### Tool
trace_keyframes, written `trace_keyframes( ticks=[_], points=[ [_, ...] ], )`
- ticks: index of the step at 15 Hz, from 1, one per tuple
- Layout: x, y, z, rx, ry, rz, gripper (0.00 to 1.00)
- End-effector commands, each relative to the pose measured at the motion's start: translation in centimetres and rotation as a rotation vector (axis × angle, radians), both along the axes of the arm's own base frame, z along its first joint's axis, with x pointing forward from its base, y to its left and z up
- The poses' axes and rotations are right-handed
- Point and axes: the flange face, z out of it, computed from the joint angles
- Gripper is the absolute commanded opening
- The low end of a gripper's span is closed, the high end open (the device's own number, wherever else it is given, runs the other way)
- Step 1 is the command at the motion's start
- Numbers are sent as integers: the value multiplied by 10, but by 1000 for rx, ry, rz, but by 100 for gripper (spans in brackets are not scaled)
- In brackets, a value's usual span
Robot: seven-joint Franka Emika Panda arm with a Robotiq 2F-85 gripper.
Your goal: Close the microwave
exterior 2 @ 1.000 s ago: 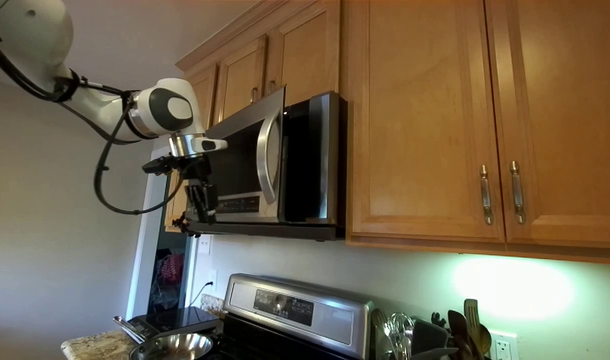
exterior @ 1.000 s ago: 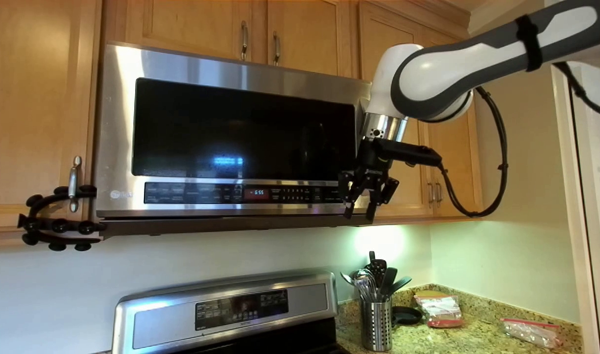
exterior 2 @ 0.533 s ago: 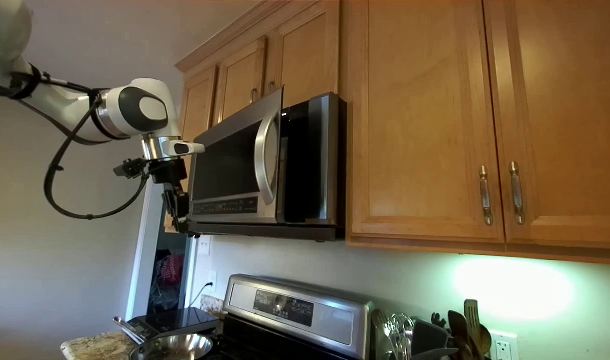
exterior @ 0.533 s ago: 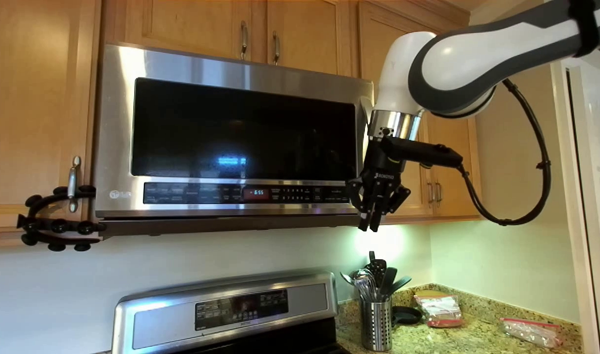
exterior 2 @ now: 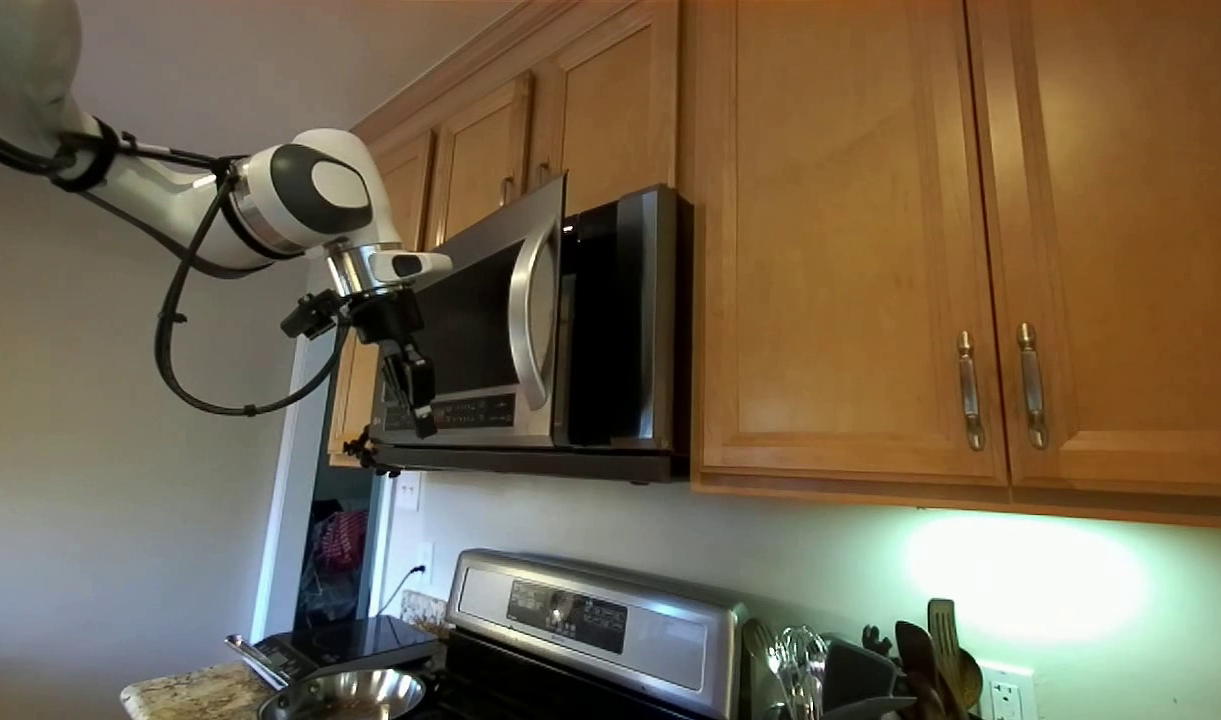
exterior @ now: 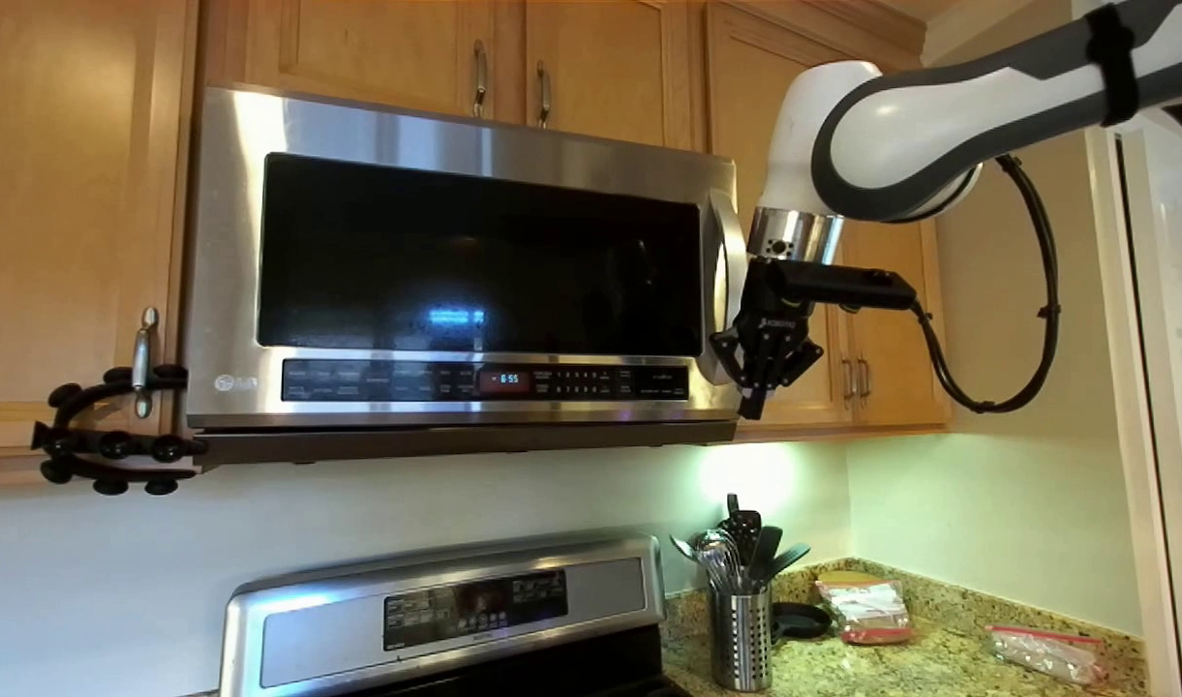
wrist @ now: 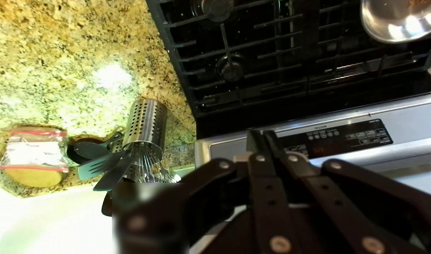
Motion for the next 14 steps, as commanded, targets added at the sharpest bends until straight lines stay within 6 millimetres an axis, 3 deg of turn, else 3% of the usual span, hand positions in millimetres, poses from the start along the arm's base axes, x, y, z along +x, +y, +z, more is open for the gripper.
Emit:
trace_keyframes(
  ticks=[1, 4, 5, 6, 10, 11, 12, 14],
  points=[
    [0, 1, 0, -1, 2, 2, 7],
    [0, 5, -1, -5, 2, 9, 7],
    [0, 5, -1, -5, 2, 9, 32],
    [3, 1, 1, -27, -9, 11, 34],
    [22, -38, 22, -117, -60, -3, 58],
    [29, -51, 29, -130, -77, -7, 53],
    [36, -61, 34, -143, -94, -4, 21],
    [51, -77, 44, -130, -133, 5, 24]
  ],
)
